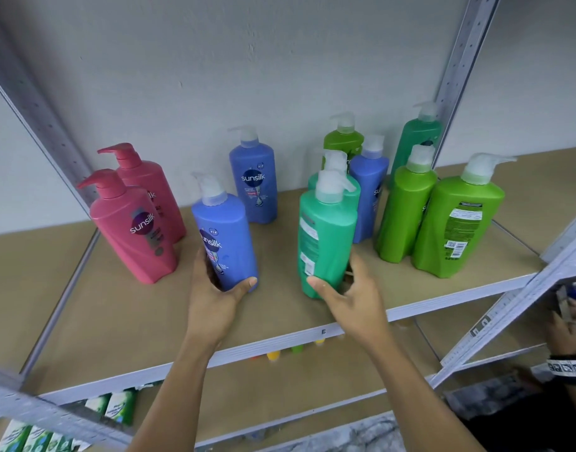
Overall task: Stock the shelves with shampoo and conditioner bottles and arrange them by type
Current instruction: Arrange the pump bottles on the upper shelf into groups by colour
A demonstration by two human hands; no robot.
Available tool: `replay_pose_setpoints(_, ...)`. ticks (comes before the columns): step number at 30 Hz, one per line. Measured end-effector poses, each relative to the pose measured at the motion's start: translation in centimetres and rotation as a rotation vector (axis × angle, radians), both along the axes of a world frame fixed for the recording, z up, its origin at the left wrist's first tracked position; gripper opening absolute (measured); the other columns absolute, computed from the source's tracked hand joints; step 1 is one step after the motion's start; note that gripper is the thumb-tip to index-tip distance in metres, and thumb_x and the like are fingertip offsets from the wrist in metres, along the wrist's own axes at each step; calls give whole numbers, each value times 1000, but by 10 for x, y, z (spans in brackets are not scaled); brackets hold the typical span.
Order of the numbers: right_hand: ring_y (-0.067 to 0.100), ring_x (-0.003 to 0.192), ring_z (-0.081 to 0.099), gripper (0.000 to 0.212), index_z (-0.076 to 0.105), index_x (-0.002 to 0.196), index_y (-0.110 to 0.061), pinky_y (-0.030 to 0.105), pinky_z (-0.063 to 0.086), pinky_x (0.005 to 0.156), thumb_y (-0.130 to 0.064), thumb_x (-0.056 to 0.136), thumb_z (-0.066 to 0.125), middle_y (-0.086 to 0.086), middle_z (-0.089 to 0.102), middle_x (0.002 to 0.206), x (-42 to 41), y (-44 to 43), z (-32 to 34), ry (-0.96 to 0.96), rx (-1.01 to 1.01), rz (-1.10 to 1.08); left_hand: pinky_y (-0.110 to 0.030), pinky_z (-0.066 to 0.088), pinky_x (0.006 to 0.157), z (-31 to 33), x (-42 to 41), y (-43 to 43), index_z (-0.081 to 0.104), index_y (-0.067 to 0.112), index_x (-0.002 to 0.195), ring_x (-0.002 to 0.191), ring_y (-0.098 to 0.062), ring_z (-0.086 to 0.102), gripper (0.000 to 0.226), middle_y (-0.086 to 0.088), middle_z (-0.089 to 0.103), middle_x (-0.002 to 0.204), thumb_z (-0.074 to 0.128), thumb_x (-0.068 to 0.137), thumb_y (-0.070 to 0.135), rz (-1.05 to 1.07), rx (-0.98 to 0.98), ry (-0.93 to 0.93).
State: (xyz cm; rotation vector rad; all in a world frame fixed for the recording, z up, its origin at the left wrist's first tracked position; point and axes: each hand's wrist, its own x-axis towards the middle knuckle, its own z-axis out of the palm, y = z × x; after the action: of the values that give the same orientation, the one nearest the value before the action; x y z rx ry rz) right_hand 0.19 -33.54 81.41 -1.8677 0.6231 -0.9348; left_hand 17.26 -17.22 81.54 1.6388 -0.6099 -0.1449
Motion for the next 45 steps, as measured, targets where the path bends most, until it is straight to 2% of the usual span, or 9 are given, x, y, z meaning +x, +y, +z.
replay_pose_setpoints(6, 11, 110, 65, 65, 56, 135, -28, 41, 55, 93, -44, 76, 80, -13, 68, 122, -49, -27, 0, -15, -47, -156, -29, 51, 100, -2, -4, -1, 45, 31, 139, 117, 1, 60, 82, 15, 61, 134, 89, 73, 14, 36, 45, -26)
replay_pose_setpoints(10, 8, 111, 65, 64, 54, 138, -27, 40, 55, 94, -28, 81, 85, -12, 67, 123, -63, -42, -1, -16, -43, -211, -46, 48, 106, -7, -5, -3, 31, 44, 143, 130, -16, 53, 105, 6, 50, 144, 90, 57, 53, 127, 126, -38)
replay_pose_setpoints(12, 5, 111, 64, 64, 54, 138, -28, 37, 55, 95, -26, 81, 84, -14, 67, 124, -65, -46, 0, -8, -34, -212, -49, 46, 108, -7, -6, -5, 26, 40, 146, 133, -20, 50, 113, 5, 47, 146, 87, 53, 63, 146, 154, -58)
replay_pose_setpoints(15, 6, 111, 64, 66, 52, 138, -31, 34, 54, 95, -30, 80, 84, -14, 66, 123, -64, -48, 0, 23, -41, -212, -46, 47, 106, -6, -7, -8, 31, 34, 144, 129, -17, 53, 105, 6, 51, 142, 89, 59, 52, 145, 125, -88)
replay_pose_setpoints(19, 11, 114, 62, 73, 48, 141, -30, 36, 53, 98, -36, 78, 85, -14, 63, 124, -63, -54, -1, 74, -52, -207, -22, 46, 95, -3, -8, -13, 39, 32, 134, 114, 5, 58, 82, 14, 59, 130, 90, 72, 17, 123, 58, -82)
replay_pose_setpoints(21, 13, 116, 61, 77, 45, 142, -29, 40, 52, 99, -39, 77, 86, -12, 62, 127, -64, -57, -3, 98, -60, -195, -21, 47, 93, -2, -5, -16, 40, 34, 133, 112, 7, 59, 82, 16, 60, 126, 90, 72, 12, 110, 54, -75)
replay_pose_setpoints(27, 13, 118, 61, 82, 43, 144, -29, 43, 53, 100, -45, 75, 84, -14, 62, 129, -66, -60, -4, 123, -65, -176, -36, 49, 103, 1, 12, -38, 40, 24, 138, 120, -8, 59, 86, 8, 59, 134, 91, 71, 11, 53, 65, -48)
replay_pose_setpoints(32, 12, 115, 62, 77, 45, 141, -33, 46, 54, 94, -44, 76, 85, -14, 65, 127, -68, -61, -6, 124, -74, -170, -36, 50, 103, 6, 23, -72, 42, 24, 136, 112, -9, 61, 84, 9, 60, 125, 91, 70, 12, 45, 79, -12)
replay_pose_setpoints(45, 9, 117, 62, 78, 43, 143, -33, 43, 55, 95, -46, 77, 83, -15, 64, 130, -68, -63, -6, 133, -93, -158, -38, 49, 106, -7, 45, -100, 41, 27, 139, 121, -6, 59, 87, 12, 60, 135, 92, 69, 25, -72, 108, -25)
